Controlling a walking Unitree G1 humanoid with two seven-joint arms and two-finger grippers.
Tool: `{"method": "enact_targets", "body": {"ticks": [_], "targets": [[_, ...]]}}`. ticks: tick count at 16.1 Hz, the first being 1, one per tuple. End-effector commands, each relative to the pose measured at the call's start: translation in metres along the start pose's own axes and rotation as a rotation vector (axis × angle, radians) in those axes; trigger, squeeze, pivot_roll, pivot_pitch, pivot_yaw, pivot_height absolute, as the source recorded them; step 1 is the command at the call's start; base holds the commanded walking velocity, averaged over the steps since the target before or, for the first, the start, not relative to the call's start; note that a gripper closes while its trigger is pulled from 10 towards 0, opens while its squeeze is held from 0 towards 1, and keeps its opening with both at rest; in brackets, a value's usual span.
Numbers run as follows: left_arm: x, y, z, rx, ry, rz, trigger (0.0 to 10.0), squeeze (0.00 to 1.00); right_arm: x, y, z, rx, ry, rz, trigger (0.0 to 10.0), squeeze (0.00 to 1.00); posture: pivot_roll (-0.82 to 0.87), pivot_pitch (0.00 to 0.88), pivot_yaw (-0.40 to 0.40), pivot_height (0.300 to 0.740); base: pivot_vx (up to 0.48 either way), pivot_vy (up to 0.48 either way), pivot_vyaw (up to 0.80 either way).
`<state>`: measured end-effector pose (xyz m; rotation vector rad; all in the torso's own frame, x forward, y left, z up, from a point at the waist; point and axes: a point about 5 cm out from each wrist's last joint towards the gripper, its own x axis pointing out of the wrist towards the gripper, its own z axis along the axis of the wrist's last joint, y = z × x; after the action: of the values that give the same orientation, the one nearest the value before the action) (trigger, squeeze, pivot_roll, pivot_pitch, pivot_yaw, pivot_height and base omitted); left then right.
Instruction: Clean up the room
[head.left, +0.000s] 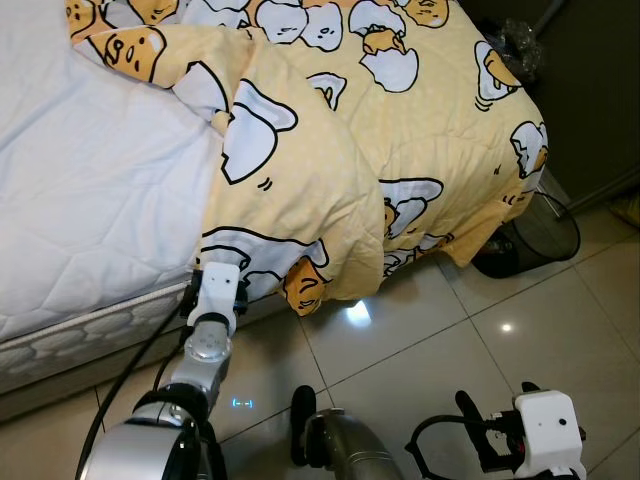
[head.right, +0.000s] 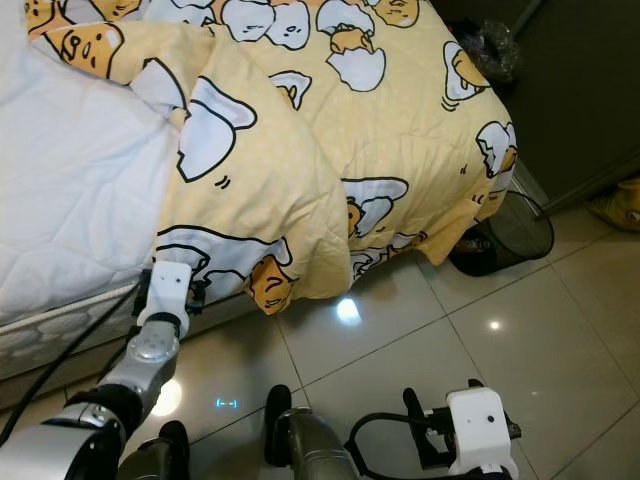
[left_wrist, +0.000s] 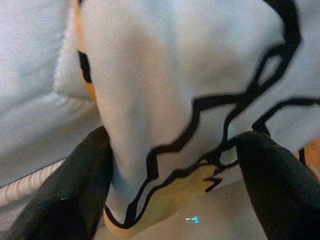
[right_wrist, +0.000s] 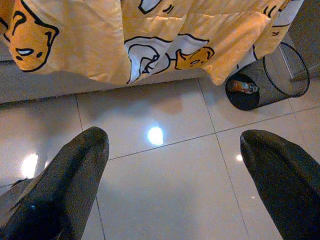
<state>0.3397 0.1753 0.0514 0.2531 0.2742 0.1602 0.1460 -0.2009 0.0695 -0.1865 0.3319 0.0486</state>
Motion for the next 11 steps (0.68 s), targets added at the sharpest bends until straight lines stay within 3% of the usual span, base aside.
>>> {"method": "enact_targets", "body": {"ticks": [1, 2, 11], "targets": [[-0.003, -0.004, -0.008, -0.024, 0.052, -0.024, 0.0, 0.0, -0.004, -0.007, -0.002, -0.007, 0.02, -0.018, 10.0, 0.0, -0.24, 0.389, -0.219, 0.74, 0.0, 0.0, 0.0], [0.0, -0.001, -0.004, 0.043, 0.044, -0.008, 0.0, 0.0, 0.0, -0.006, -0.001, -0.004, 0.018, -0.015, 10.0, 0.0, -0.23, 0.384, -0.217, 0.74, 0.0, 0.0, 0.0], [0.001, 0.008, -0.011, 0.087, 0.096, -0.032, 0.0, 0.0, 0.011, -0.006, 0.0, 0.007, 0.012, -0.022, 10.0, 0.0, -0.22, 0.361, -0.195, 0.74, 0.0, 0.0, 0.0]]}}
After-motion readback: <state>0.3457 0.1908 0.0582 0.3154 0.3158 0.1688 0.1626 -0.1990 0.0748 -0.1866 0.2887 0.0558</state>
